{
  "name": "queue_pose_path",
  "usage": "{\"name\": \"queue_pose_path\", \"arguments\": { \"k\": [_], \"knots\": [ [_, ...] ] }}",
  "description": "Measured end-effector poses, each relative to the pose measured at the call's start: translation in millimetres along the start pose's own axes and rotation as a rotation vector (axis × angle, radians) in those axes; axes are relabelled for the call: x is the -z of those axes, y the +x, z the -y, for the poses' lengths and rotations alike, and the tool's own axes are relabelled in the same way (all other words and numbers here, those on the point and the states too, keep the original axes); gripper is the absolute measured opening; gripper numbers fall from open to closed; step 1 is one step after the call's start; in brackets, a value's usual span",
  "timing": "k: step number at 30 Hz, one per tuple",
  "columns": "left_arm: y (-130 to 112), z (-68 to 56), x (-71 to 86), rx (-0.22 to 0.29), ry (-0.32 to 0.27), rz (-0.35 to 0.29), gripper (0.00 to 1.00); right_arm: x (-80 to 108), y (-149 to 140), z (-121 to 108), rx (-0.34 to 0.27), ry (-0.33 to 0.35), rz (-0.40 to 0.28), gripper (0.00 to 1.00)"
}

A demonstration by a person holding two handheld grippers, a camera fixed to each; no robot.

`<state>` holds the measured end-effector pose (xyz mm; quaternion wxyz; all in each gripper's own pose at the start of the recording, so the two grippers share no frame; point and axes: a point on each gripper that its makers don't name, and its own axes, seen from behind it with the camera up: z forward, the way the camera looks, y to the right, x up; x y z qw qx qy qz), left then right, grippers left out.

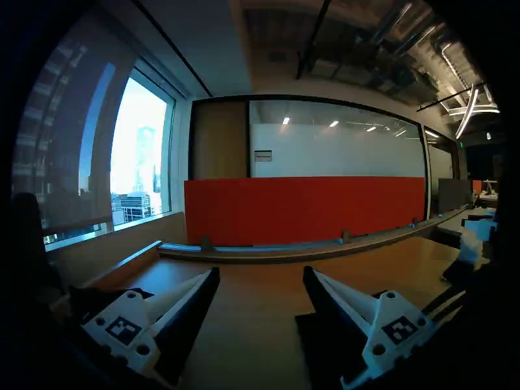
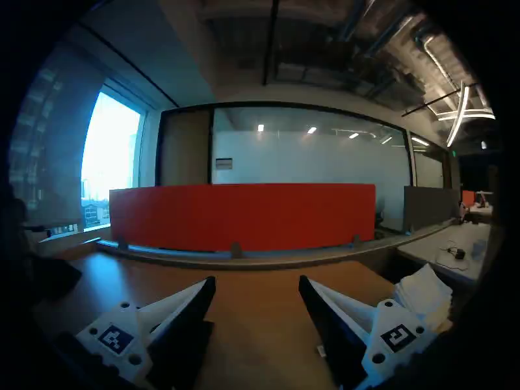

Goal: Fold towel

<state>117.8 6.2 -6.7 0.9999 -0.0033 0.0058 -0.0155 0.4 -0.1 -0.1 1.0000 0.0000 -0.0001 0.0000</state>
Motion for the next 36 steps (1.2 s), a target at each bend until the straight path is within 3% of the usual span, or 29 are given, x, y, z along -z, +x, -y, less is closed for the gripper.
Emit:
{"name": "queue_pose_path", "arguments": {
  "k": [9, 21, 30, 36],
  "knots": [
    [38.3, 1.1, 3.7, 0.012, 0.002, 0.009, 0.95, 4.7, 26.0, 3.3, 0.023, 0.01, 0.005, 0.99],
    [55.8, -3.1, 6.2, 0.005, -0.02, 0.04, 0.95, 5.2, 42.3, 12.1, 0.025, 0.032, 0.026, 0.99],
    [55.1, -8.1, 8.2, -0.021, -0.077, 0.087, 0.95, 12.7, 39.1, 31.6, 0.062, 0.127, 0.078, 0.99],
    [49.4, -13.8, 13.4, -0.066, -0.13, 0.129, 0.95, 19.9, 26.6, 47.6, 0.114, 0.21, 0.141, 0.99]
  ]
}}
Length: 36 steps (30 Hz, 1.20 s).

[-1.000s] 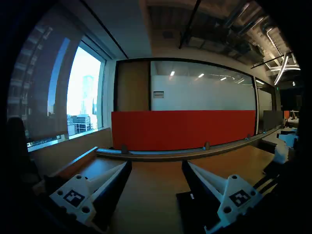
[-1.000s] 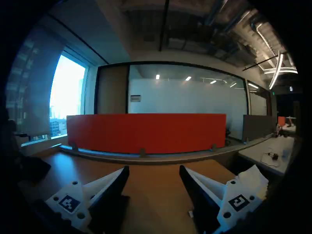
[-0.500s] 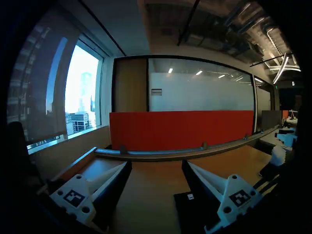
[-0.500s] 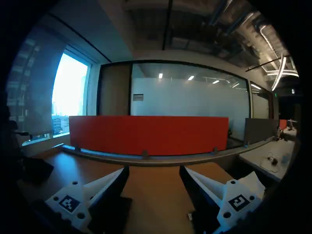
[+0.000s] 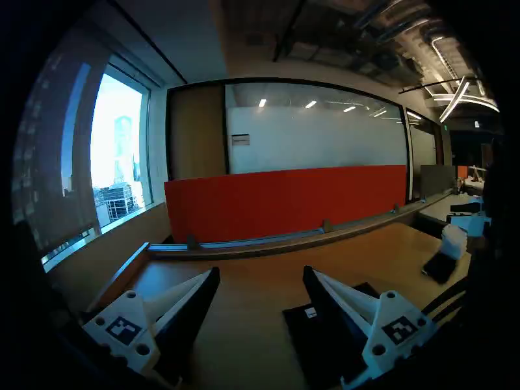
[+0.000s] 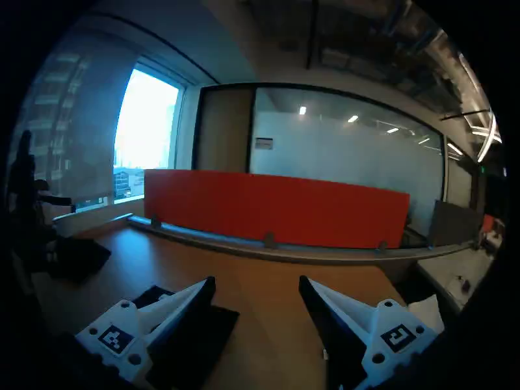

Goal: Fold towel

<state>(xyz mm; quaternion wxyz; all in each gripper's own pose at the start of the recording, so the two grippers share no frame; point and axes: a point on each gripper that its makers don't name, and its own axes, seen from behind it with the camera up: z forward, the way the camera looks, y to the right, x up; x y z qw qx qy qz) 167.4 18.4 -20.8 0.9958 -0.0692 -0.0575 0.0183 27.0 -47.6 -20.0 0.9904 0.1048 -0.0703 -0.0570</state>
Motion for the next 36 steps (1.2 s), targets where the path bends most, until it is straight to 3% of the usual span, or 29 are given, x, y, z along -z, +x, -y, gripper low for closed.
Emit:
{"name": "queue_pose_path", "arguments": {
  "k": [12, 21, 36],
  "knots": [
    [-23.2, -23.7, 5.9, -0.071, -0.143, 0.103, 0.95, 3.7, -19.3, 42.3, 0.109, 0.198, 0.114, 1.0],
    [-46.3, -34.6, 5.5, -0.105, -0.195, 0.155, 0.95, 4.0, -34.0, 55.6, 0.132, 0.265, 0.164, 1.0],
    [-104.5, -52.0, 5.4, -0.097, -0.261, 0.259, 0.95, 0.3, -86.9, 70.4, 0.159, 0.334, 0.273, 1.0]
  ]
}}
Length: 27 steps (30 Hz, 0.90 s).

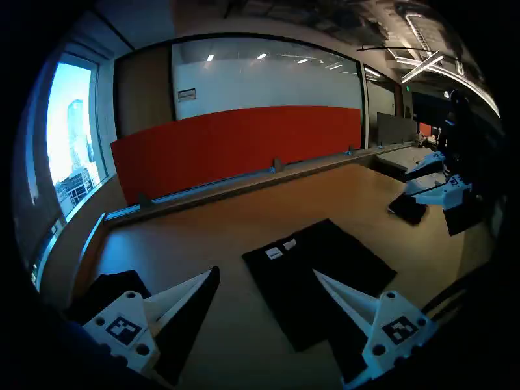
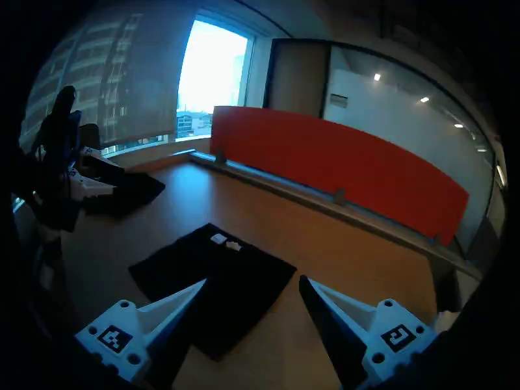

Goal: Fold towel

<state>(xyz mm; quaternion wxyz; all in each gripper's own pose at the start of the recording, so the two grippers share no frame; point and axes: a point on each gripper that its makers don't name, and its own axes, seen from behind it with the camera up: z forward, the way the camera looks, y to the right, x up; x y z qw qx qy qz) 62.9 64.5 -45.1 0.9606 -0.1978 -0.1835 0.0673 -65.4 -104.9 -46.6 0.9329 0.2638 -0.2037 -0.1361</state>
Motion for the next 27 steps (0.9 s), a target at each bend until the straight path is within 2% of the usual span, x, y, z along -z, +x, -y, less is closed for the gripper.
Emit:
{"name": "queue_pose_path", "arguments": {
  "k": [6, 15, 27],
  "knots": [
    [-26.4, -9.1, -10.8, -0.004, -0.018, 0.048, 0.95, -10.7, -21.6, 6.4, -0.007, 0.019, 0.036, 1.0],
    [-66.1, -23.4, -26.3, 0.024, -0.045, 0.112, 0.95, -27.5, -60.8, 18.1, -0.012, 0.046, 0.098, 1.0],
    [-113.6, -42.0, -41.6, 0.007, -0.09, 0.206, 0.95, -44.1, -109.5, 33.8, -0.012, 0.083, 0.177, 1.0]
  ]
}}
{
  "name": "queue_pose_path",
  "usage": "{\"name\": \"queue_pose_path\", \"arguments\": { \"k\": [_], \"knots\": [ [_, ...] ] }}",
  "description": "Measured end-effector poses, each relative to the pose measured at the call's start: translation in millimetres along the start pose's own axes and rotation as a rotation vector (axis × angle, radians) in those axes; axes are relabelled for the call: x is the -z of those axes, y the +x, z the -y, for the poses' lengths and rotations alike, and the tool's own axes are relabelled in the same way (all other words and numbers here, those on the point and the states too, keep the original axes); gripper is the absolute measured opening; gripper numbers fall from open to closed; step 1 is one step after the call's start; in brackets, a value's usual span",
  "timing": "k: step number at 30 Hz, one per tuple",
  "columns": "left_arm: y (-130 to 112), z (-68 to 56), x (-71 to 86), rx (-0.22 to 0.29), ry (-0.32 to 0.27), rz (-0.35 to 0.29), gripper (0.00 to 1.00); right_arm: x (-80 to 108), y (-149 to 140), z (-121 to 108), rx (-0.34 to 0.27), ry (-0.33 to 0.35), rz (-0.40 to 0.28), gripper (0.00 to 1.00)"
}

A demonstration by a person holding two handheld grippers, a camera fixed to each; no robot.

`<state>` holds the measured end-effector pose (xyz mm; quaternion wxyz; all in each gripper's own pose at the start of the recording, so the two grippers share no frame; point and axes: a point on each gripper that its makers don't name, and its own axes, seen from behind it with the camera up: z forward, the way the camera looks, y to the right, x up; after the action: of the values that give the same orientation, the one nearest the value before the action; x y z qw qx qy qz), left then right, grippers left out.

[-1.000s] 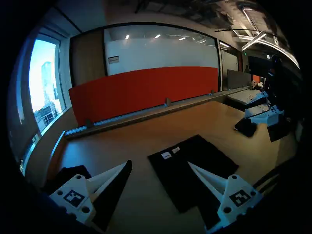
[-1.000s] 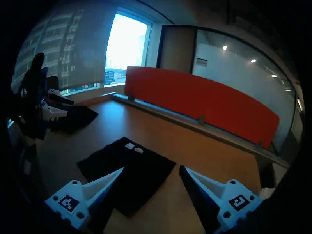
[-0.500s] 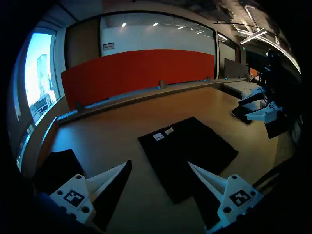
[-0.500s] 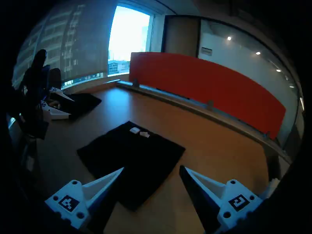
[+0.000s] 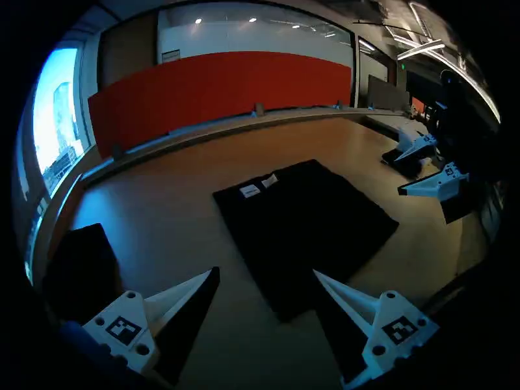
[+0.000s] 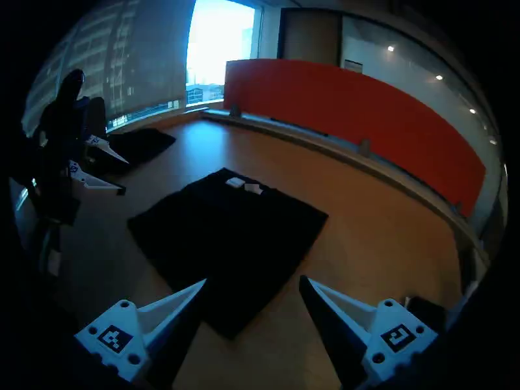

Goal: Fold towel

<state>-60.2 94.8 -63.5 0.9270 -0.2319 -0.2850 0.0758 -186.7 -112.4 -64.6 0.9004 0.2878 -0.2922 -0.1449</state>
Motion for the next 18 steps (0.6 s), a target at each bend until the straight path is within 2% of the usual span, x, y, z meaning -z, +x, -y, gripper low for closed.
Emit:
{"name": "queue_pose_path", "arguments": {
  "k": [12, 18],
  "knots": [
    [-33.4, -15.4, -21.7, -0.018, -0.04, 0.084, 0.95, -14.9, -39.4, 10.8, 0.001, 0.037, 0.075, 1.0],
    [-48.0, -23.4, -26.8, -0.016, -0.061, 0.12, 0.95, -16.1, -56.8, 12.5, 0.007, 0.044, 0.107, 1.0]
  ]
}}
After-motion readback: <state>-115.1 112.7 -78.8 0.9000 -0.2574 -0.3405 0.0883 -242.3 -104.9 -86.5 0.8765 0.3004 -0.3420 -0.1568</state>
